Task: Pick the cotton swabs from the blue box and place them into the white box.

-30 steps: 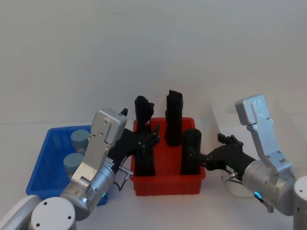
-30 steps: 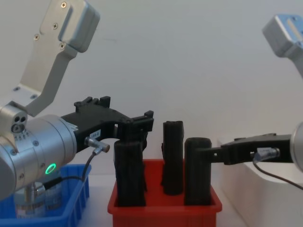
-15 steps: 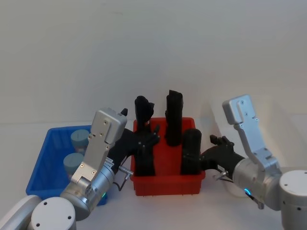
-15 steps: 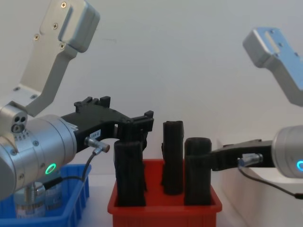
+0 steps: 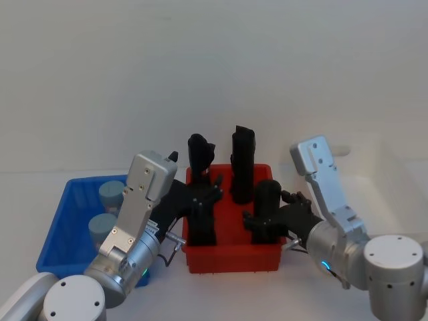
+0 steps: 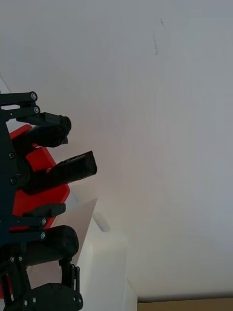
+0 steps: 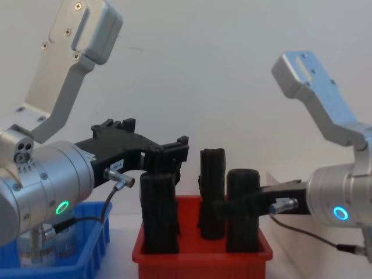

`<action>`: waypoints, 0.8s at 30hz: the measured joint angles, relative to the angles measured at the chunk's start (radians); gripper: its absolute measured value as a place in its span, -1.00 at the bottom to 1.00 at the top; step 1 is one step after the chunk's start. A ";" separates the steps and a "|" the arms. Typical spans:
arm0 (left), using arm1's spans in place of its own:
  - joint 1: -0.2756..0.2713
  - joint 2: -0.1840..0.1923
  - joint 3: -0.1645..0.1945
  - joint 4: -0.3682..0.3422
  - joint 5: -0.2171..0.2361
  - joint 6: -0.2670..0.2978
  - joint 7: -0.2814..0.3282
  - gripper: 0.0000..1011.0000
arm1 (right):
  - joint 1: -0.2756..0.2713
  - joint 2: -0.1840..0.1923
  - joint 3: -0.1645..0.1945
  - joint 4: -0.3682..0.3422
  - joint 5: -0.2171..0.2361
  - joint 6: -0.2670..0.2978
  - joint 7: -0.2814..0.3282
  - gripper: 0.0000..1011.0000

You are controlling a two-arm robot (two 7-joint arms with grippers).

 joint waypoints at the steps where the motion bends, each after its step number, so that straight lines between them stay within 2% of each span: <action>1: 0.000 0.000 0.000 0.000 0.000 0.000 0.000 0.98 | 0.002 -0.003 -0.001 0.006 -0.001 -0.001 -0.003 0.98; 8: 0.000 0.000 0.000 0.000 0.000 0.000 0.000 0.98 | 0.014 -0.018 -0.006 0.036 -0.009 -0.009 -0.023 0.98; 11: 0.000 0.000 0.000 0.000 0.000 0.000 0.000 0.98 | 0.018 -0.022 -0.008 0.045 -0.011 -0.011 -0.030 0.87; 20: 0.000 0.000 0.000 0.000 0.000 0.000 0.000 0.98 | 0.024 -0.031 -0.011 0.063 -0.015 -0.015 -0.042 0.39; 24: 0.000 0.000 0.000 0.000 0.000 0.000 0.000 0.98 | 0.026 -0.034 -0.012 0.068 -0.016 -0.017 -0.045 0.08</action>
